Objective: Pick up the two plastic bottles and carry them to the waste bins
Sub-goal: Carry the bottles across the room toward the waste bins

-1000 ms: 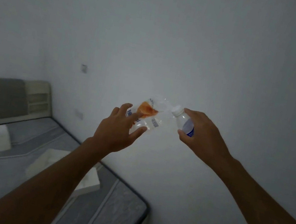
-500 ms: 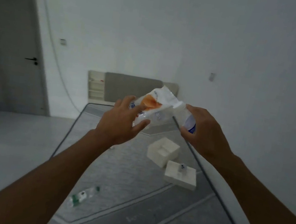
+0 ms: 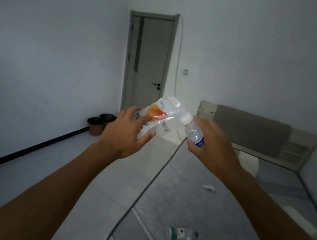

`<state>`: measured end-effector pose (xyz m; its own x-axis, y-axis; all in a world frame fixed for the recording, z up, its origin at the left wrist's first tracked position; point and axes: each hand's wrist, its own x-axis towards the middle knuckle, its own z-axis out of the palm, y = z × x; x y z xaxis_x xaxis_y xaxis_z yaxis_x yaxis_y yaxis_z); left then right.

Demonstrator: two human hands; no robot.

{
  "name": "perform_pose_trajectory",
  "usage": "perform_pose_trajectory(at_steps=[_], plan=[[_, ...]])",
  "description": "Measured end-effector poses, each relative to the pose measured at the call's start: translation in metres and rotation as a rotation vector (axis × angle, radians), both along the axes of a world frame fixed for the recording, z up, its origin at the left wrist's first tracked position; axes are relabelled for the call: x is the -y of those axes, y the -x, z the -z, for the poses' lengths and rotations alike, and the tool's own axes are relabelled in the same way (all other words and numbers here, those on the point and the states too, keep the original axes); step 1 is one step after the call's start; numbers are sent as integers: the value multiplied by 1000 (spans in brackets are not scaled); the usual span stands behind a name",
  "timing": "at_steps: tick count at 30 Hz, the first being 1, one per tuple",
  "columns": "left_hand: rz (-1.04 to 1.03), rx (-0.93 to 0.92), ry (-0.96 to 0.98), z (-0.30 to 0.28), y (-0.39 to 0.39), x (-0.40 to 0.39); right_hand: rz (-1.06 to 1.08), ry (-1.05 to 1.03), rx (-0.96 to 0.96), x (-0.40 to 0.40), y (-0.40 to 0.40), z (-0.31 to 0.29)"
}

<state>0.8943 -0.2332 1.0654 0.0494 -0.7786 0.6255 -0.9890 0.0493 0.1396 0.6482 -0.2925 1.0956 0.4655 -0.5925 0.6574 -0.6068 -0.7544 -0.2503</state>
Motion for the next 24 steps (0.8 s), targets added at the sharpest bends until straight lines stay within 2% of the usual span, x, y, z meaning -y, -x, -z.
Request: perform_pose_trajectory(at_steps=[7,14,24], plan=[[-138,-7,-18,4,-198,-7,-98,-26,-32,30,-196,10],[-201,-24,-14,5,-324,25,-127,-71,-59,84,-330,12],[-261,-20,-61,25,-472,165,-172,-93,-57,240,-489,28]])
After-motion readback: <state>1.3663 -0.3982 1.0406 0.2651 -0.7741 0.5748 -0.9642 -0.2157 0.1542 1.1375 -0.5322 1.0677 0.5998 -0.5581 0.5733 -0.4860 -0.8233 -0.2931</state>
